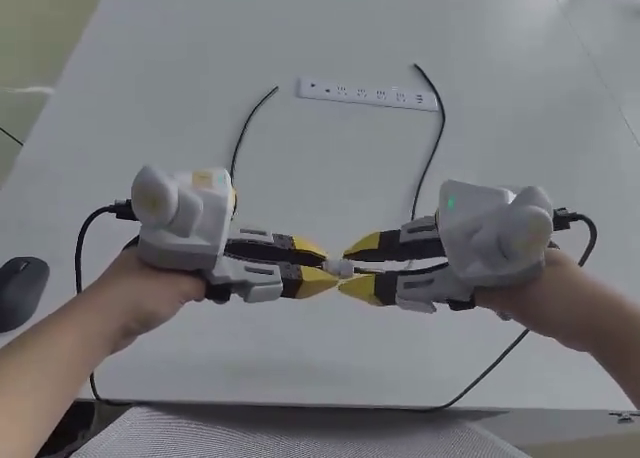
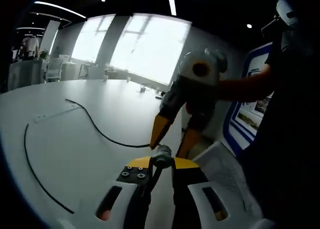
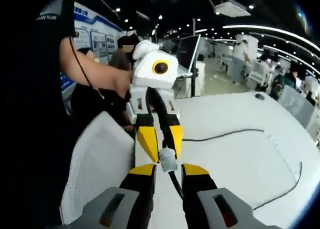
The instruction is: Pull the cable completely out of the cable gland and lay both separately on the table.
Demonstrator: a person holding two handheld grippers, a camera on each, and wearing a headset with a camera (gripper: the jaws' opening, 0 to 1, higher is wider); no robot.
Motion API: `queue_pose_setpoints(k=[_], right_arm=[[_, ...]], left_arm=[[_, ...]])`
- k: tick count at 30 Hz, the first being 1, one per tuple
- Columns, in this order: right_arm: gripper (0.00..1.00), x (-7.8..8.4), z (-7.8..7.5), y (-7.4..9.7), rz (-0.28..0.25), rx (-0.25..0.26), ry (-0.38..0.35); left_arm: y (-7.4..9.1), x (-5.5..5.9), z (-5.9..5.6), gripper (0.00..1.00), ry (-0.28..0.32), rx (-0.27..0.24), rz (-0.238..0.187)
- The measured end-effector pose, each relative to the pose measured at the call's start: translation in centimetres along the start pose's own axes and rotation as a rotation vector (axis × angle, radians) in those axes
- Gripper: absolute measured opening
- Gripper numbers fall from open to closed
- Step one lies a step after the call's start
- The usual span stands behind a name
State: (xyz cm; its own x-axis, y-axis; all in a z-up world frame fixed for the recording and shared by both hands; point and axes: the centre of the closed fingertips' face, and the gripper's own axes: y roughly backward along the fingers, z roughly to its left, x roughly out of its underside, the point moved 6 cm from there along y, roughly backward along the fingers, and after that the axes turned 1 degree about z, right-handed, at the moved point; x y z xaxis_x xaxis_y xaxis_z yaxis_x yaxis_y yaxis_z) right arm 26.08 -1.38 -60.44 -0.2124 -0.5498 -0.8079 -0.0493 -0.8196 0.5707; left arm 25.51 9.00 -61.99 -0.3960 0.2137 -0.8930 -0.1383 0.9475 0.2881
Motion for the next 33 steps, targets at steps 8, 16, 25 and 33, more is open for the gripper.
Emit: queue_pose_setpoints(k=[8, 16, 25, 33], right_arm=[[0.11, 0.6, -1.4, 1.2, -0.032, -0.228, -0.439], [0.18, 0.6, -1.4, 0.8, -0.029, -0.411, -0.575], [0.13, 0.9, -0.7, -0.5, -0.004, -0.465, -0.586], [0.08, 0.9, -0.2, -0.5, 0.004, -0.453, -0.504]], left_arm=[[-0.1, -0.1, -0.5, 0.15, -0.103, 0.018, 0.004], [-0.2, -0.3, -0.9, 0.15, -0.145, 0.029, 0.007], [-0.5, -0.4, -1.2, 0.15, -0.163, 0.029, 0.017], [-0.7, 0.0, -0.9, 0.15, -0.156, 0.026, 0.038]])
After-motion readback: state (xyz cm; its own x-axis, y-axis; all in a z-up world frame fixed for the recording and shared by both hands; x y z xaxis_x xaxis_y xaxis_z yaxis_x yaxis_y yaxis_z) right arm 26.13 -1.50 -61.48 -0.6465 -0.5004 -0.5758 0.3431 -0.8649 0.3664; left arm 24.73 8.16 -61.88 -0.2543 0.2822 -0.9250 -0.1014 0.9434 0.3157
